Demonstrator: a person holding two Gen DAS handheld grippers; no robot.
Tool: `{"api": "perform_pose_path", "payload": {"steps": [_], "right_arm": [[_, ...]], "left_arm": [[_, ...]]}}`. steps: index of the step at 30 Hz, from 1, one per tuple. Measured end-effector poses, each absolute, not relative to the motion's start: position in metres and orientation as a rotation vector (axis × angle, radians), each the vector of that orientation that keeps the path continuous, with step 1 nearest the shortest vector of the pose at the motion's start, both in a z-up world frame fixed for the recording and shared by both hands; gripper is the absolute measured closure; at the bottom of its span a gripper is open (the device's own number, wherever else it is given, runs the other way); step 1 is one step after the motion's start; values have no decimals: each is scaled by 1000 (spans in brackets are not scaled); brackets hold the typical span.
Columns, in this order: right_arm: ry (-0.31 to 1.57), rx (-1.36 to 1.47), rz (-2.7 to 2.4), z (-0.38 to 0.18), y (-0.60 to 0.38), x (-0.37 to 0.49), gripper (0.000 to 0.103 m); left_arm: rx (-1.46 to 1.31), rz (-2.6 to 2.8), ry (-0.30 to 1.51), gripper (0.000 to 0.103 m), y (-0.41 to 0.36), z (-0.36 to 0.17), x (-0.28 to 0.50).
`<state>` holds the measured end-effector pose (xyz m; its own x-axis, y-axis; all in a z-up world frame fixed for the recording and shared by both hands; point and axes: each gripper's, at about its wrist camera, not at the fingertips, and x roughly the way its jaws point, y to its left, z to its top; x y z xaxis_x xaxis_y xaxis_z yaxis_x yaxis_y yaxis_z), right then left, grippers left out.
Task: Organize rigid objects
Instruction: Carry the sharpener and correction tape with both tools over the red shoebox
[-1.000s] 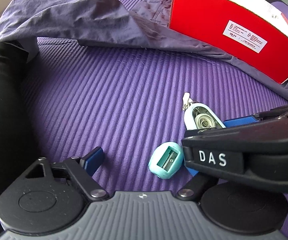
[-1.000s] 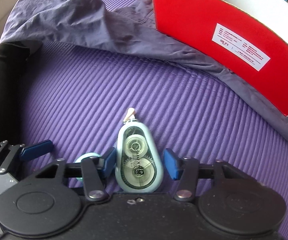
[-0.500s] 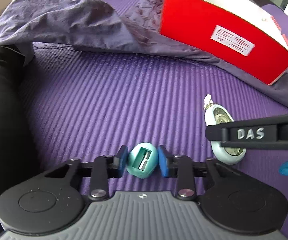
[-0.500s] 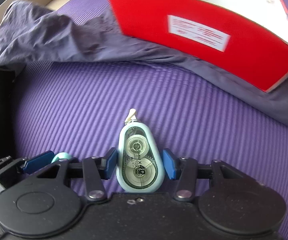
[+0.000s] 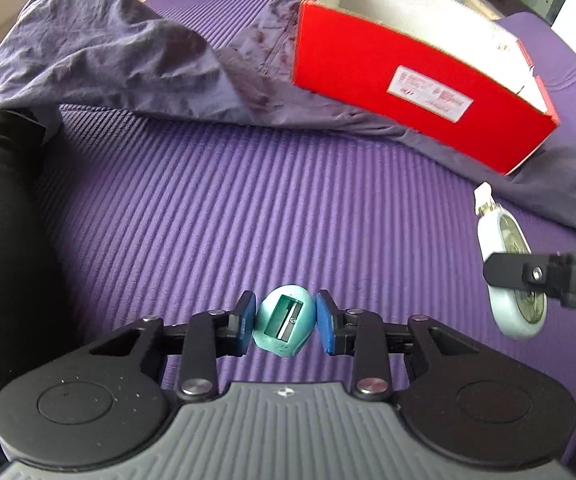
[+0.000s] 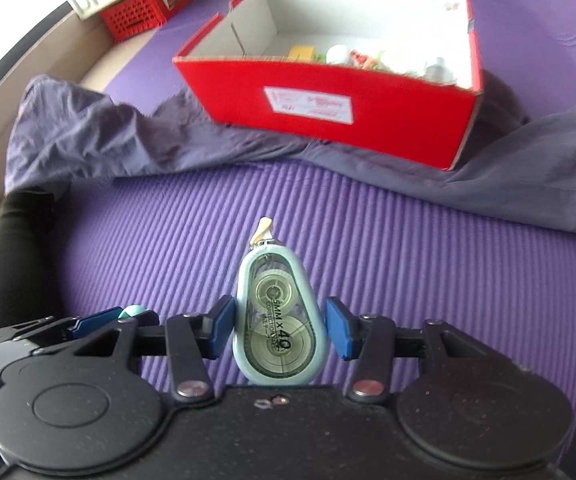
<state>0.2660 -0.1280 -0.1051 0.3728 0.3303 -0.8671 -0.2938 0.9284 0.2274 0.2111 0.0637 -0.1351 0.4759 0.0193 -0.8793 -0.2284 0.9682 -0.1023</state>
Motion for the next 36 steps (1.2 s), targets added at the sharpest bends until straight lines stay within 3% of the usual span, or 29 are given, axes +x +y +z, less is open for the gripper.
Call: {"api": "perform_pose_path", "payload": {"steps": [20, 36], "right_arm": [[946, -42, 371, -14, -173, 244, 55], [839, -16, 363, 23, -188, 294, 55]], "left_arm": [[-180, 80, 900, 71, 40, -27, 241], [-84, 63, 806, 71, 33, 24, 313]]}}
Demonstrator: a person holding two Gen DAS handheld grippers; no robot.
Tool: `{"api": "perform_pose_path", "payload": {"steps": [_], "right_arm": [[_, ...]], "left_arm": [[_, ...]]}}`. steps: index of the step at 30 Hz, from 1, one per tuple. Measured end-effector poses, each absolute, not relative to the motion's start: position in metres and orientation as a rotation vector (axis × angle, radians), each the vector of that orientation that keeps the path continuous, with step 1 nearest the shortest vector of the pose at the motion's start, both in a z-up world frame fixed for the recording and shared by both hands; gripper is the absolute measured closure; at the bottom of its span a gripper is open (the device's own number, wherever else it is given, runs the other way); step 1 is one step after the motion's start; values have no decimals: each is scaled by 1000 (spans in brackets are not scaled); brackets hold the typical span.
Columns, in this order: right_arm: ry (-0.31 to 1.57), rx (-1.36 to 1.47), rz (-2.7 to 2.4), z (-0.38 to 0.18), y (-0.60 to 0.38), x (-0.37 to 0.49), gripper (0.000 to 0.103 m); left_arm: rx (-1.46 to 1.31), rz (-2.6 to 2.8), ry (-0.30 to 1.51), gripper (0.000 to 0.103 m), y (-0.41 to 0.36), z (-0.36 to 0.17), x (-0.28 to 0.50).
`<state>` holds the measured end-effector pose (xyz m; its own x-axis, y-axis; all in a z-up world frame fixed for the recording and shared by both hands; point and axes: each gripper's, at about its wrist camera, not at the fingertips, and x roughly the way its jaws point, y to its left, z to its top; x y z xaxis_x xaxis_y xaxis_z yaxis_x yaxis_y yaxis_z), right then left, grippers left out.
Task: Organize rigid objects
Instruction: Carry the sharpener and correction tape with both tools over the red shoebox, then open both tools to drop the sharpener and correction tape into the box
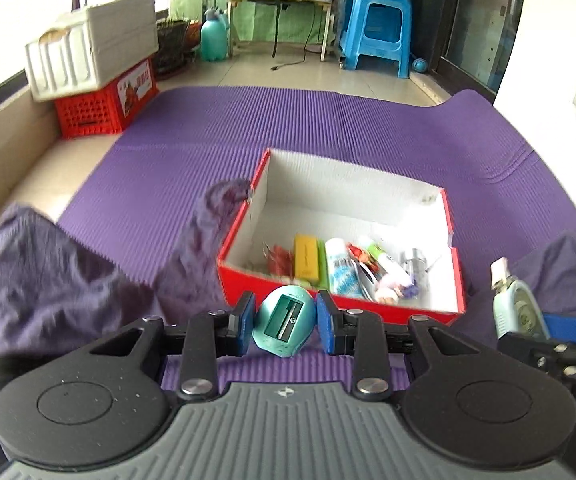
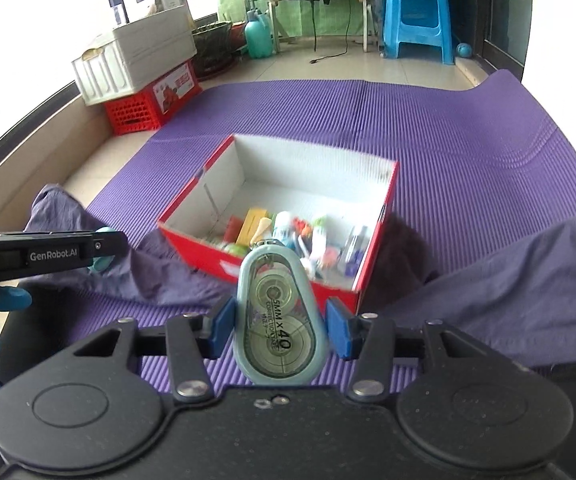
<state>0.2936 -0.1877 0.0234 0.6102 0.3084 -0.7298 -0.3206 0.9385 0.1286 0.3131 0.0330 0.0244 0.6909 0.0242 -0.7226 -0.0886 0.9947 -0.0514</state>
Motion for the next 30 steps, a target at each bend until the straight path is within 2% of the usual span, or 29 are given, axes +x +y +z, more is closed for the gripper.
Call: {"api": "perform_pose_path", "payload": {"steps": [11, 30], "right_arm": [[808, -47, 297, 20, -185, 365, 55], [901, -24, 257, -51, -162, 482, 55]], "left_arm": [[-11, 56, 813, 71, 29, 13, 385], [34, 48, 968, 71, 19, -80, 490]]}}
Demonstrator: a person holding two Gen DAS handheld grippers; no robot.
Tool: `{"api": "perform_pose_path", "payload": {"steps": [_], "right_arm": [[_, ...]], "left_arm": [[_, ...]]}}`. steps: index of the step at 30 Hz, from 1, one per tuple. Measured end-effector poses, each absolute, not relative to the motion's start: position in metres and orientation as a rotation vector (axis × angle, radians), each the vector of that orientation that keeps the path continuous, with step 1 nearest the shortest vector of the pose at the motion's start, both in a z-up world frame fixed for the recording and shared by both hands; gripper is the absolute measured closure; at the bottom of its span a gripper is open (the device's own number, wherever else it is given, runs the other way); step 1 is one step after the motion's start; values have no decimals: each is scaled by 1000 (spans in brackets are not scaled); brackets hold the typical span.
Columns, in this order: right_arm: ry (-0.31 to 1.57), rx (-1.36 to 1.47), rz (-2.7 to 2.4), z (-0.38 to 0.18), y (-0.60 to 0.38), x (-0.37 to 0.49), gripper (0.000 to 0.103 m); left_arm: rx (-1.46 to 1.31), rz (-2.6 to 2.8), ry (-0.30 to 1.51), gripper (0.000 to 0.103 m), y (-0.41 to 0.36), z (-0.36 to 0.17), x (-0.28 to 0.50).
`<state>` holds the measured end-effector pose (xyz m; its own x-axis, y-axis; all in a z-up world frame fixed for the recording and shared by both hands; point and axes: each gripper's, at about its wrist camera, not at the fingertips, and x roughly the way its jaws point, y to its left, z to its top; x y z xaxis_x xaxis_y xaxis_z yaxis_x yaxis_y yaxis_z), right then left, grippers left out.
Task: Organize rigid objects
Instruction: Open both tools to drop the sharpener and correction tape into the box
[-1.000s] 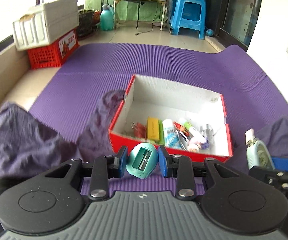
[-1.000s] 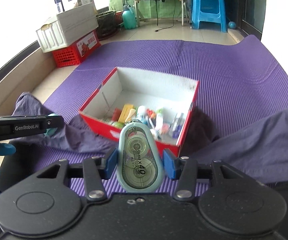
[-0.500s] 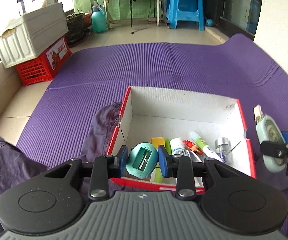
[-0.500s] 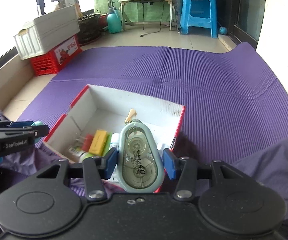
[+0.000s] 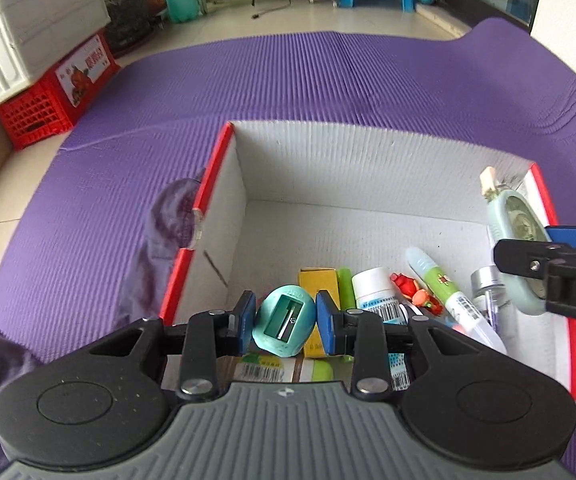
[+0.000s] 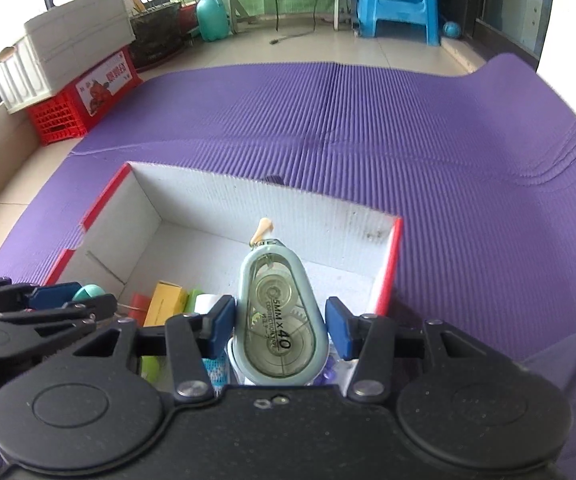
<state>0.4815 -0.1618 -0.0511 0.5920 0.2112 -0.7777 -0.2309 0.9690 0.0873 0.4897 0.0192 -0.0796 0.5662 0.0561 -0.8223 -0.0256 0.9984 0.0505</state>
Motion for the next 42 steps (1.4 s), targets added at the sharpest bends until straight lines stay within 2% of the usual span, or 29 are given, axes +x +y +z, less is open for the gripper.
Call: {"api": "perform_pose_path", "payload": {"steps": [12, 21, 22, 24, 25, 28, 35, 42], "right_arm": [[968, -58, 255, -94, -153, 503, 55], [974, -71, 262, -100, -151, 500, 54], [977, -67, 265, -100, -151, 499, 51], [975, -59, 265, -98, -152, 496, 43], [967, -58, 261, -96, -154, 494, 42], [957, -45, 264, -89, -157, 489, 40], [928, -27, 294, -64, -162, 464, 39], [881, 2, 334, -36, -169, 421, 33]], "left_arm": [[24, 39, 1039, 71, 19, -122, 519], [10, 24, 1026, 71, 19, -123, 519], [3, 24, 1029, 70, 20, -122, 519], [-11, 27, 1038, 58, 22, -121, 520], [-12, 32, 1031, 51, 23, -119, 518], [-18, 32, 1015, 45, 23, -111, 510], [-35, 29, 981, 44, 23, -81, 480], [-38, 30, 930, 44, 21, -42, 436]]}}
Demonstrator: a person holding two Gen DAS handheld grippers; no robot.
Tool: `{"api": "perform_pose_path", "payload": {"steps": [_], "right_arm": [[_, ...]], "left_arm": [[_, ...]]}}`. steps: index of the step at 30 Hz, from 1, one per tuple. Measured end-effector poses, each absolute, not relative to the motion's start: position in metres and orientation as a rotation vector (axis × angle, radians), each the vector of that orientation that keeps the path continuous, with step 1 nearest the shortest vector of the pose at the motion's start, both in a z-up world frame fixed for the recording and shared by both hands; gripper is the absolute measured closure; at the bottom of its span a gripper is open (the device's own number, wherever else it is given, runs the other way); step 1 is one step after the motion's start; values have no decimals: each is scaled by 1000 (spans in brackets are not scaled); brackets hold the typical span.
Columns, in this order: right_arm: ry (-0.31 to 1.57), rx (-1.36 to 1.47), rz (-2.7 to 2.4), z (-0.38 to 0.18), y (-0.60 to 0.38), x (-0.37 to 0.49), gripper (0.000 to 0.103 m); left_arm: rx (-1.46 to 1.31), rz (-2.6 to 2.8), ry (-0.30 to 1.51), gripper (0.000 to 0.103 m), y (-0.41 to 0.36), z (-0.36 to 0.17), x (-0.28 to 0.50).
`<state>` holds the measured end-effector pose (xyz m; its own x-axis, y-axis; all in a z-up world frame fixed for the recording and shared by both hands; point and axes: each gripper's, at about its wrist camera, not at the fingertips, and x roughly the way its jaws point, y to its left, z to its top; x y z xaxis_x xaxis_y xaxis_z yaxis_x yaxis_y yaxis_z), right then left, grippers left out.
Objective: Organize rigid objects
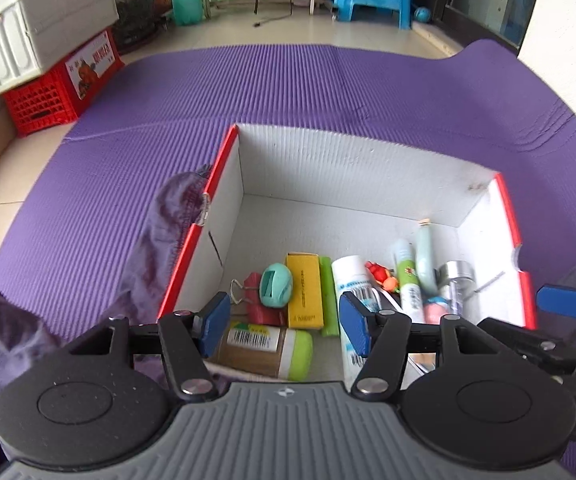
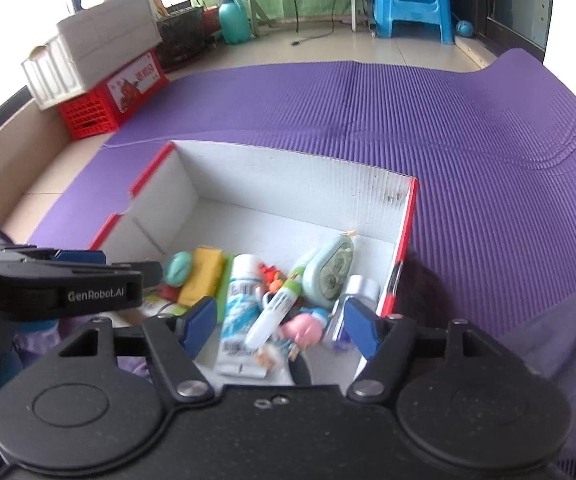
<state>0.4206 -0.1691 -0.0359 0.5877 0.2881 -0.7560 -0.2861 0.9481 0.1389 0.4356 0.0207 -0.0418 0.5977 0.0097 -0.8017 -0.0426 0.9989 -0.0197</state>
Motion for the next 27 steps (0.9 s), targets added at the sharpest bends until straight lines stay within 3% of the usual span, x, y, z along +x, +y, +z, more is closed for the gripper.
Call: {"api": "perform_pose_path", "payload": {"steps": [4, 7, 16, 19, 27], "right_arm": [[846, 5, 355, -22, -173, 393, 32], [807, 11, 376, -9, -176, 372, 30], [724, 39, 392, 21, -190, 320, 22], [702, 42, 400, 26, -194, 303, 18], [667, 55, 407, 29, -204, 267, 8]], "left_arm": [[-37, 21, 887, 42, 22, -20, 411], [-35, 15, 843, 27, 20, -4, 388], [-36, -2, 755, 27, 14, 29, 328], [-41, 2, 742, 19, 14, 34, 311], [-48, 17, 703, 16, 12, 42, 274]]}}
